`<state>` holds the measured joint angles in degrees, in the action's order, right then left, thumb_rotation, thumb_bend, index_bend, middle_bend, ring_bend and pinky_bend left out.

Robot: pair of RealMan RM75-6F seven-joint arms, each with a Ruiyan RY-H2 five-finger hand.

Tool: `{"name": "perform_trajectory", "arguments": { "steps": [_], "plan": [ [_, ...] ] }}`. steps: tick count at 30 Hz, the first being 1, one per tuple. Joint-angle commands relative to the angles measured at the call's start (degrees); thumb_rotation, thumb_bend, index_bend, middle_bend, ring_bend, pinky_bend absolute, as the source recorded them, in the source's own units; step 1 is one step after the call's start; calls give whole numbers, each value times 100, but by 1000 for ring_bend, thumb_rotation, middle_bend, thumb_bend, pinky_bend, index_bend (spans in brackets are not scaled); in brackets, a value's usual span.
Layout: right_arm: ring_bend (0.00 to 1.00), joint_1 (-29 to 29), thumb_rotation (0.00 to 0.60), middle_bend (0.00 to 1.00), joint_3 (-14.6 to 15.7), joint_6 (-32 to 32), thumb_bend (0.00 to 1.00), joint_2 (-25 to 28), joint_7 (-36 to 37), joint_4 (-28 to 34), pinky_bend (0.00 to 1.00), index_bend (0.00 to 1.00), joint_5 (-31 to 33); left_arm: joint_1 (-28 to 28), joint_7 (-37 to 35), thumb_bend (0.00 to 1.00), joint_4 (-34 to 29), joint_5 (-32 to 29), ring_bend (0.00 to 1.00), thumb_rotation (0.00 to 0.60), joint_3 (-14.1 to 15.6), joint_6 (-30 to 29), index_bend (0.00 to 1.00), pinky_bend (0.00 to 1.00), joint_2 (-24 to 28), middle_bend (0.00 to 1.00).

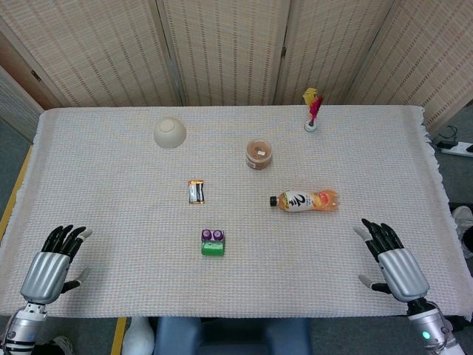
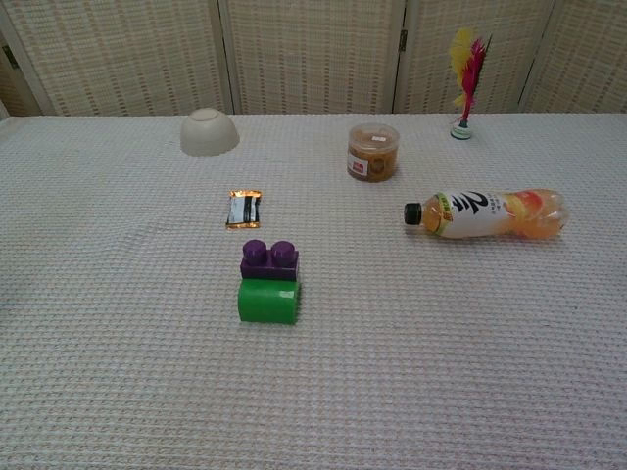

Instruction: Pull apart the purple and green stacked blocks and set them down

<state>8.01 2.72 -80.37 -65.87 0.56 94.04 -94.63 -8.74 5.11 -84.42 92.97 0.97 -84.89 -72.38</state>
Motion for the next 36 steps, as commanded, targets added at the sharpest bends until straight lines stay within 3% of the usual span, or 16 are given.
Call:
{"name": "perform_trajectory", "arguments": {
  "steps": [1, 8, 15, 22, 27, 36],
  "plan": [
    [0, -2, 600, 0, 1, -7, 239, 1, 0, 2, 0, 0, -8, 1, 4, 319, 5, 2, 116, 600, 5, 5, 184, 112, -5, 183],
    [0, -47, 600, 0, 30, -113, 239, 32, 34, -4, 0, 0, -91, -74, -270, 319, 24, 182, 117, 600, 66, 36, 179, 116, -52, 185],
    [0, -153, 600, 0, 70, -318, 238, 65, 72, 17, 0, 0, -197, -213, -726, 319, 285, 680, 157, 600, 65, -263, 197, 215, -460, 240],
    [0, -205, 600, 0, 60, -466, 239, 81, 78, 35, 0, 0, -281, -516, 147, 319, -372, 414, 238, 600, -191, 257, 290, 280, -566, 363],
    [0, -193, 600, 0, 33, -453, 239, 115, 185, 23, 0, 0, -245, -735, 905, 319, -943, 166, 336, 600, -431, 563, 362, 421, -742, 472],
    [0, -157, 600, 0, -18, -387, 239, 182, 393, 7, 0, 0, -145, -1169, 2244, 319, -1917, -704, 346, 600, -750, 1386, 404, 436, -920, 535]
  ]
}}
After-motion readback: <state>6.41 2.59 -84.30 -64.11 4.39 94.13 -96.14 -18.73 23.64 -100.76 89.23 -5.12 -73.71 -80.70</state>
